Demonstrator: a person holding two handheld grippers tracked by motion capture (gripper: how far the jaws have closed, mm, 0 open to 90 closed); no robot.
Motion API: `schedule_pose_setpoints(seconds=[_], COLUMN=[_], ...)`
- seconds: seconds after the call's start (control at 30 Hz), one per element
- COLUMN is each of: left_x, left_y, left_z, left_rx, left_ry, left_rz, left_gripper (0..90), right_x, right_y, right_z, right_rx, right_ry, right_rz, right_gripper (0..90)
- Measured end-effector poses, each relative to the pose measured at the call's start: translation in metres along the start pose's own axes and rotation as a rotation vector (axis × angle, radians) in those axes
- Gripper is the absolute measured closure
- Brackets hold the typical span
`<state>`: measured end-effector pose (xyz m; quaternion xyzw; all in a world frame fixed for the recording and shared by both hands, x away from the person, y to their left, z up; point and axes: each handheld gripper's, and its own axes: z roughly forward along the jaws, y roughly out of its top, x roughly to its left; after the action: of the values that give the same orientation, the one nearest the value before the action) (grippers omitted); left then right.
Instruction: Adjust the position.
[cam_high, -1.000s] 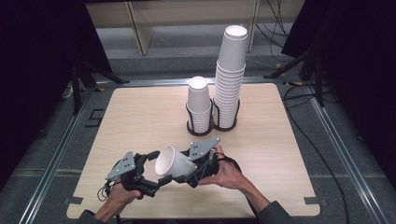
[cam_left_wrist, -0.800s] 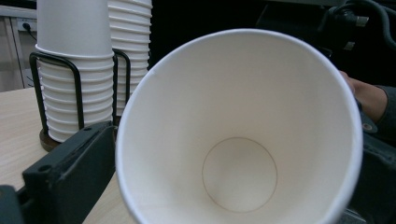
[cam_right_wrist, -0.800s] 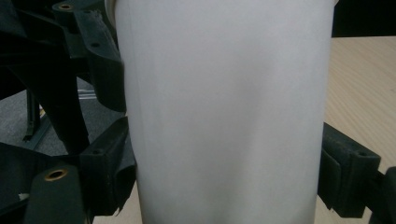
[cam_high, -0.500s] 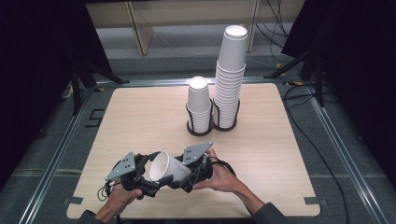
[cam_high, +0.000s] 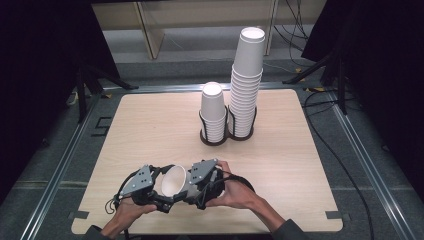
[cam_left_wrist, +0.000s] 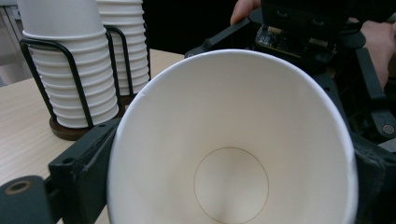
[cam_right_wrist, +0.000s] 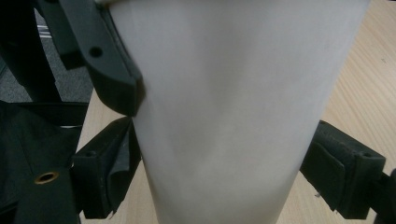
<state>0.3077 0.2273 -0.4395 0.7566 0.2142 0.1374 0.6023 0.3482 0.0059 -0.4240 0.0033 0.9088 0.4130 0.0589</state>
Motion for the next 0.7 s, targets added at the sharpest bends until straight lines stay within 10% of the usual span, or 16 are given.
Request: schedule_pose_setpoints(seconds=[0.7], left_x=[-0.0025], left_y=[0.001], left_z=[0.0016], left_rx=[0.011], left_ry=[-0.038], left_rz=[0.038], left_gripper=[7.7], right_x=[0.0001], right_y=[-0.0021], right_z=[0.0078], right_rx=[-0.011], right_ry=[0.076], right_rz=[0.027], right_gripper=[19.0])
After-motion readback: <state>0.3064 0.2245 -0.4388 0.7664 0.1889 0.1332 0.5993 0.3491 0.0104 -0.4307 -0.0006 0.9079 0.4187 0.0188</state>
